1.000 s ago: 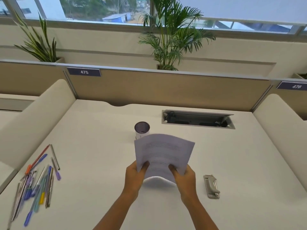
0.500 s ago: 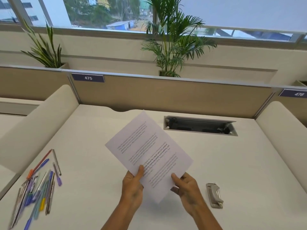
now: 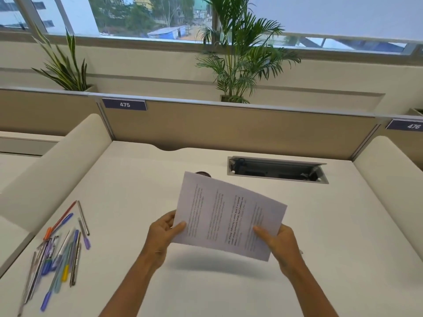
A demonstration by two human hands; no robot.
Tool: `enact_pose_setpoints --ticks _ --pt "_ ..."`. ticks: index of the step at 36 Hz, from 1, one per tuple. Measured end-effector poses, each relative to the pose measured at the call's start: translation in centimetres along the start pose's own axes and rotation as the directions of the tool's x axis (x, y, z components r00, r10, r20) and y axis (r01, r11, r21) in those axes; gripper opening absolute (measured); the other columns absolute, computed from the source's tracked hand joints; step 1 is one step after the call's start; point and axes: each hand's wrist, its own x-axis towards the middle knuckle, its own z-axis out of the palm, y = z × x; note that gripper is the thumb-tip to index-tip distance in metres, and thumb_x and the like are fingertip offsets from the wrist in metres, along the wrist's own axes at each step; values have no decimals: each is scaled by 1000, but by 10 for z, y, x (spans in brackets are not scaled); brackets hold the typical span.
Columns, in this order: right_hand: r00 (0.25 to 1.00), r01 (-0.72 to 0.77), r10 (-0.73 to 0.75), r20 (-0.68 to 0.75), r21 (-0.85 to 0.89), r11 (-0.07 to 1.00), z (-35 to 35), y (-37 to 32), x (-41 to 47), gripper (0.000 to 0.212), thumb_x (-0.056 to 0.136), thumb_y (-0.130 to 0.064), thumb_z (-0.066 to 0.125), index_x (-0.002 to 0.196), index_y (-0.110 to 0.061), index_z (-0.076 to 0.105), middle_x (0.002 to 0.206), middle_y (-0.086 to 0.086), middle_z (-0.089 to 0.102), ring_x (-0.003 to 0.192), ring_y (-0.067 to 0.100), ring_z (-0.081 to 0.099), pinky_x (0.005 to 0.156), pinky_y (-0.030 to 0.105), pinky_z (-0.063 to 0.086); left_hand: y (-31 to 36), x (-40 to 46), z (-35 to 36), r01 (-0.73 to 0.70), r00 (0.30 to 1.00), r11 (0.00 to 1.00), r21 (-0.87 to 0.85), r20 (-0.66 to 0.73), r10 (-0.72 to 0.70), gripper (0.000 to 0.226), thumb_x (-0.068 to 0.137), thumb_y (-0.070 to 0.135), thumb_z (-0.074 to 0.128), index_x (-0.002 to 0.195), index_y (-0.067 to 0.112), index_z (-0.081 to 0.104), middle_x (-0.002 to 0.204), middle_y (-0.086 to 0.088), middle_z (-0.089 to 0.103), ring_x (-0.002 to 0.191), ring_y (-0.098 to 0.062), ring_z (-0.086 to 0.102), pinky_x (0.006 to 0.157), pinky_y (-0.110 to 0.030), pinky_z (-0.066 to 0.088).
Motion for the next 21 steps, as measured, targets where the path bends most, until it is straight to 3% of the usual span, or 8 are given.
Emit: enact_pose_setpoints --ticks 3,9,14,18,21 --pt "998 53 -54 -32 -52 997 -3 -5 0 17 87 -18 86 104 -17 80 96 -5 85 85 17 82 68 28 66 11 1 4 -24 998 994 109 55 18 41 85 26 92 124 26 78 123 -4 82 112 -29 80 85 -32 68" --pt "980 155 -161 -116 -58 986 3 6 -11 6 86 -21 86 90 -21 82 88 -9 84 78 7 80 67 20 63 14 -13 21 -103 995 983 150 -2 104 37 84 31 90 120 34 80 118 5 84 104 -17 81 80 -26 67" --pt "977 66 -73 -199 -41 997 10 53 -24 12 80 -24 89 81 -17 80 78 -9 83 67 3 75 58 16 58 -23 -31 27 -26 992 975 222 -118 53 21 87 22 88 106 27 83 106 6 86 99 -17 81 74 -21 64" --pt "988 -18 7 -157 -69 997 10 78 -30 6 87 -20 86 86 -21 80 82 -12 83 74 6 77 58 15 56 -49 -43 26 83 987 962 260 -153 -44 9 92 20 83 101 21 84 97 6 87 97 -24 82 74 -25 64" --pt "983 -9 -4 -185 -67 998 8 74 -30 9 85 -27 87 89 -22 81 85 -12 83 75 3 77 59 12 56 -48 -45 28 69 983 962 265 -181 -21 8 94 22 82 101 22 85 97 6 86 92 -16 82 76 -25 64"
